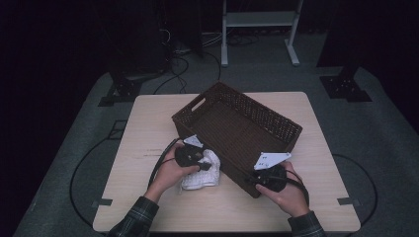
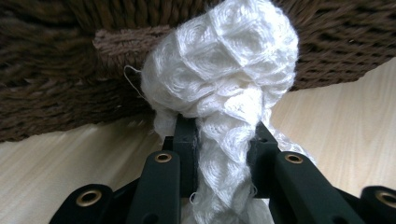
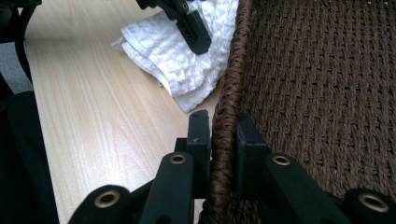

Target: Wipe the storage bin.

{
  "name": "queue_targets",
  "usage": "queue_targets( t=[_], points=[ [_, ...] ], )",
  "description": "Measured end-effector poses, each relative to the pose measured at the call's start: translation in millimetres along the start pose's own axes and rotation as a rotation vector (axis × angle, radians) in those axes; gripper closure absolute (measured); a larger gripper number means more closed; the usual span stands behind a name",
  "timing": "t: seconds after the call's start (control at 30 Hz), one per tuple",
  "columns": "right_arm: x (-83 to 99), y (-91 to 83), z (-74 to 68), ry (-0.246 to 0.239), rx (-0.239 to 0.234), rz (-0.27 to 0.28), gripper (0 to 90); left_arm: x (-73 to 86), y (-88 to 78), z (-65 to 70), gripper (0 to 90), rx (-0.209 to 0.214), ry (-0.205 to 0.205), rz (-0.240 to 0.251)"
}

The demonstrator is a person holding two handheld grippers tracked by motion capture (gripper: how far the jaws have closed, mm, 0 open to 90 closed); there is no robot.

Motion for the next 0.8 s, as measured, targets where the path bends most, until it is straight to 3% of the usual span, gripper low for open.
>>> queue_targets(
  t=[0.13, 0.27, 0.5, 0.8],
  points=[
    [0.0, 0.0, 0.0, 0.000, -0.003, -0.001, 79.1, 2.3, 6.1, -2.1, 70.4, -0.008, 0.001, -0.017],
    [0.0, 0.1, 0.0, 0.001, -0.002, -0.001, 79.1, 10.7, 14.3, -6.7, 70.4, -0.033, 0.001, -0.064],
    [0.2, 0.0, 0.0, 0.000, 0.000, -0.001, 79.0, 12.8, 17.8, -5.3, 70.4, -0.033, -0.003, -0.071],
    [0.2, 0.0, 0.5, -0.003, -0.004, 0.001, 79.0, -3.9, 4.7, 18.8, 70.4, 0.044, 0.027, -0.007]
  ],
)
Point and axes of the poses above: each handheld gripper's, and its own axes: y roughly forward along the jaws, x roughly out of its underside, z roughly to its right, the point moved 10 cm from there along y, roughly forward along the jaws, and after that the axes turned 4 degrees about x, right-handed, at the moved point
